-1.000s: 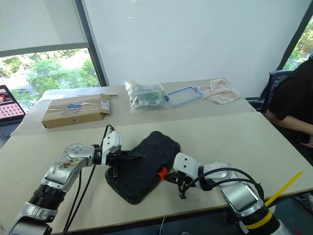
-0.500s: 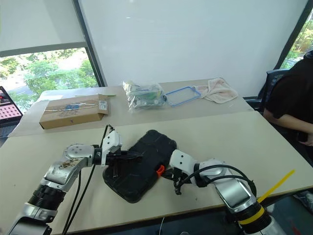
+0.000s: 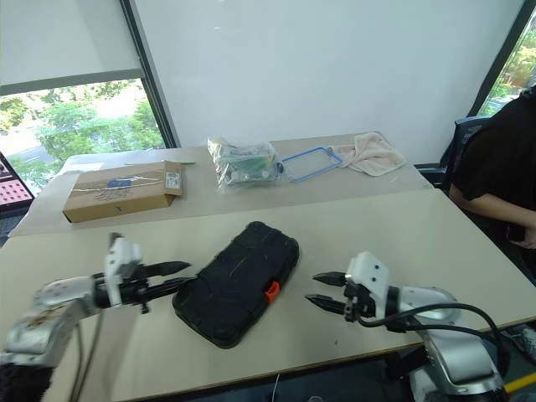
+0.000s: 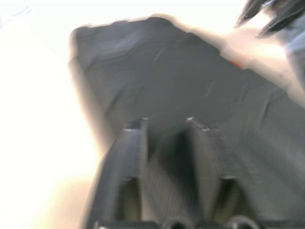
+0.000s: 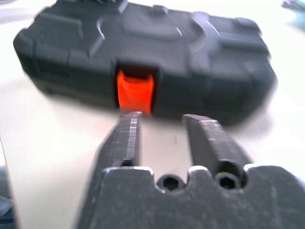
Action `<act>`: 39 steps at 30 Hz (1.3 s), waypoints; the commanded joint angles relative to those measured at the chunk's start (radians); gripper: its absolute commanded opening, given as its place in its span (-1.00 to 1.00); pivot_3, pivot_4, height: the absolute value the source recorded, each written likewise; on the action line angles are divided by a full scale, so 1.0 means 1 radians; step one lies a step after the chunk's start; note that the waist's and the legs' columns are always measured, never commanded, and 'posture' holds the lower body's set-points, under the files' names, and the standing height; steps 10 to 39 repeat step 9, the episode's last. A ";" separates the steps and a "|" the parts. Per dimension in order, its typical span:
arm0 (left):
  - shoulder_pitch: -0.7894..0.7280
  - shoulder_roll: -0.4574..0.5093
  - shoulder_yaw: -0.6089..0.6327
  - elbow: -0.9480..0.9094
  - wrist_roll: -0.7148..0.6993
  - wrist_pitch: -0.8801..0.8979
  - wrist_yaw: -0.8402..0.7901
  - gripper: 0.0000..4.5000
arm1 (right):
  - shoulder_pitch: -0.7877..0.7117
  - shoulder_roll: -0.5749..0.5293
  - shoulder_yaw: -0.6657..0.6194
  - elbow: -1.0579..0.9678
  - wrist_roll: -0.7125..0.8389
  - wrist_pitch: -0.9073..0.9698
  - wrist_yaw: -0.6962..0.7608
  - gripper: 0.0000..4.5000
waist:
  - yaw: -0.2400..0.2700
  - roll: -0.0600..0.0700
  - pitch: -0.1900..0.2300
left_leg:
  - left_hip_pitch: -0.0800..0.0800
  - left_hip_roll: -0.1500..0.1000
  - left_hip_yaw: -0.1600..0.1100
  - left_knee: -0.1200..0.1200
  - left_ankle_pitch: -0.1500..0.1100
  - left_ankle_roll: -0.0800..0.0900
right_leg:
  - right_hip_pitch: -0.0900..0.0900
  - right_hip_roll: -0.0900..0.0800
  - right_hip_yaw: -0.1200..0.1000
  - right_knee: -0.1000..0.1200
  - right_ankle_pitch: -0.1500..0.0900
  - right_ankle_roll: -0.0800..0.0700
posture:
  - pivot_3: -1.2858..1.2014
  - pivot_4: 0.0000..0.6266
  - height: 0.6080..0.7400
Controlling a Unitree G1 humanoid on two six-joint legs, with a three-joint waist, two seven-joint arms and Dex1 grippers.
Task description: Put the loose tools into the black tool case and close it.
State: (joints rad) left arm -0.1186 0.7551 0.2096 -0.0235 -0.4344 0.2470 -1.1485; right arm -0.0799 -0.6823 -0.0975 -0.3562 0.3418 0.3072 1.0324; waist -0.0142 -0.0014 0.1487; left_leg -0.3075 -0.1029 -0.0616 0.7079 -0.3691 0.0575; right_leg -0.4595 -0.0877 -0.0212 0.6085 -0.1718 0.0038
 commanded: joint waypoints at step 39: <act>0.412 -0.015 0.232 -0.072 0.055 -0.199 0.094 0.98 | 0.036 -0.055 -0.122 0.300 0.007 -0.436 0.164 1.00 | 0.019 -0.005 0.004 | 0.001 0.000 0.000 0.000 -0.001 0.001 | 0.002 -0.001 0.005 -0.001 0.000 0.000 | 0.03 -0.52 1.00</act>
